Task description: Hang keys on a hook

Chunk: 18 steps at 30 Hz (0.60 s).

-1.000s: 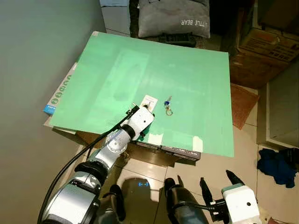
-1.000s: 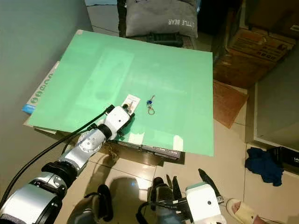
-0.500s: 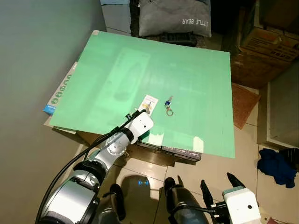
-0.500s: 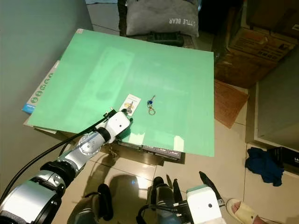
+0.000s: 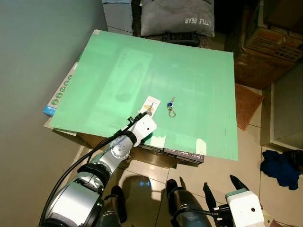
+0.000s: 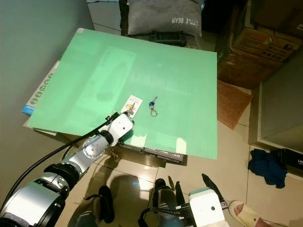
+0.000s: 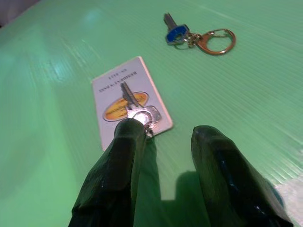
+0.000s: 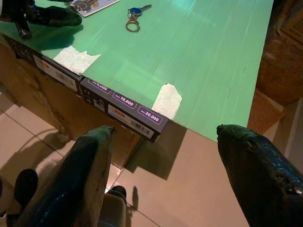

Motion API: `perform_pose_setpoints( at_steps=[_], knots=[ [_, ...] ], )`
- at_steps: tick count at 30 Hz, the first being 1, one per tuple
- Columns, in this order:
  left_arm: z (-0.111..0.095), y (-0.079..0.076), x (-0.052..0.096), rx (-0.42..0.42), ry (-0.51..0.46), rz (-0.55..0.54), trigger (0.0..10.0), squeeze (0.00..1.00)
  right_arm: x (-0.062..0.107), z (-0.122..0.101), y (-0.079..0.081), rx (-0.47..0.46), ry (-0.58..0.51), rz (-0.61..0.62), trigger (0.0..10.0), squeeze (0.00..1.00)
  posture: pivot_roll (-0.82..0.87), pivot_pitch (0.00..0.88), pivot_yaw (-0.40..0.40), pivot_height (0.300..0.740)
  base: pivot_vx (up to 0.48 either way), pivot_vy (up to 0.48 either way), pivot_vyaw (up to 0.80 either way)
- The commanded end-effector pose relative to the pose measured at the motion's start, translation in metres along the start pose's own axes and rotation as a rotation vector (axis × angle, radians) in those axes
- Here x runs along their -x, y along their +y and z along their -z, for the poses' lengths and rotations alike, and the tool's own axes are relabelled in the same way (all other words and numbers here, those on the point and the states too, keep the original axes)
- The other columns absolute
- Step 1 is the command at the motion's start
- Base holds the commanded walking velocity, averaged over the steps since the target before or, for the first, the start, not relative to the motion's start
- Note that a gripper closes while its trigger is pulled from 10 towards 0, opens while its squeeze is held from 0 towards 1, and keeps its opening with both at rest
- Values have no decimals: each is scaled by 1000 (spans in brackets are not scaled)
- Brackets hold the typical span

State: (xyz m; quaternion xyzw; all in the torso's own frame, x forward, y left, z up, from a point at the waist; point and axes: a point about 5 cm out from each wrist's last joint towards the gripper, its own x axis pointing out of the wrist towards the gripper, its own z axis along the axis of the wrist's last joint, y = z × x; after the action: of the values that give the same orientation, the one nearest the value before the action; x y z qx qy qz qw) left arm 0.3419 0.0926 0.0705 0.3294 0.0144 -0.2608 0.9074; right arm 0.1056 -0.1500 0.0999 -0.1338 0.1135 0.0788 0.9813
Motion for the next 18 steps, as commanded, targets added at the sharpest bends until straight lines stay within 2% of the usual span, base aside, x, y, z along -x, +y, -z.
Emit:
perform_pose_setpoints(
  at_steps=[1,6,12,18],
  knots=[
    [2,-6,0,-13,19,21,10000,0,5,0,-1,8,12,2,10000,0,-321,389,-26,740,0,0,0],
    [1,-9,-2,-22,37,28,10000,0,5,0,-1,8,11,0,10000,0,-320,388,-27,740,0,0,0],
    [-4,-2,-6,-31,43,-39,10000,0,4,-1,-1,11,7,4,10000,0,-330,377,-24,740,0,0,0],
    [-2,1,-6,-46,69,-58,10000,0,3,0,-1,12,9,4,10000,0,-330,377,-24,740,0,0,0]
  ],
)
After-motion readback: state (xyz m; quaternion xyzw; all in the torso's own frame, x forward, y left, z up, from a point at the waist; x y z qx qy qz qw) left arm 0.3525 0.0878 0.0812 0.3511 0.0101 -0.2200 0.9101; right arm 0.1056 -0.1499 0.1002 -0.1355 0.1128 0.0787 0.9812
